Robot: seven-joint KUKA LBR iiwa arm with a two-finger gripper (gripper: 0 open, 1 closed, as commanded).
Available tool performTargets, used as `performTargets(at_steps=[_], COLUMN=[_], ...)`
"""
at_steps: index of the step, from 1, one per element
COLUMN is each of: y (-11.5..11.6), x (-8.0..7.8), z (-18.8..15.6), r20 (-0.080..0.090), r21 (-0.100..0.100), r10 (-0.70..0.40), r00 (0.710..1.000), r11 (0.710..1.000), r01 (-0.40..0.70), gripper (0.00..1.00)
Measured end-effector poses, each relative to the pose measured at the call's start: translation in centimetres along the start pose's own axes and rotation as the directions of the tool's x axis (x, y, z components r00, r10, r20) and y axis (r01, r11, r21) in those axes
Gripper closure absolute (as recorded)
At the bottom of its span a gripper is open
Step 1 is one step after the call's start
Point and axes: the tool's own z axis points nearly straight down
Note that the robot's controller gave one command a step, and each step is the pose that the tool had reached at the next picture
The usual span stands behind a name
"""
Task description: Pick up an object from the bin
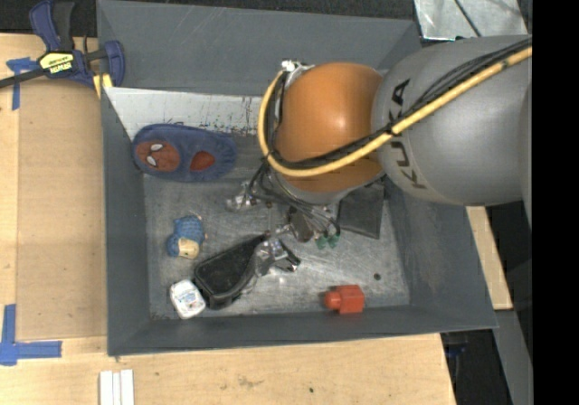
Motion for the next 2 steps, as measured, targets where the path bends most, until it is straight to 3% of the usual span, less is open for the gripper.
performTargets(at_steps=[1,2], y=[0.06,0.04], x=[2.58,2.45], z=[9.7,9.52], r20=[0.021,0.026], r21=[0.0,0.001], r10=[-0.052,-0.05], r00=[0.998,0.998], r11=[0.999,0.999], r01=[0.052,0.05], gripper=[0.0,1.0])
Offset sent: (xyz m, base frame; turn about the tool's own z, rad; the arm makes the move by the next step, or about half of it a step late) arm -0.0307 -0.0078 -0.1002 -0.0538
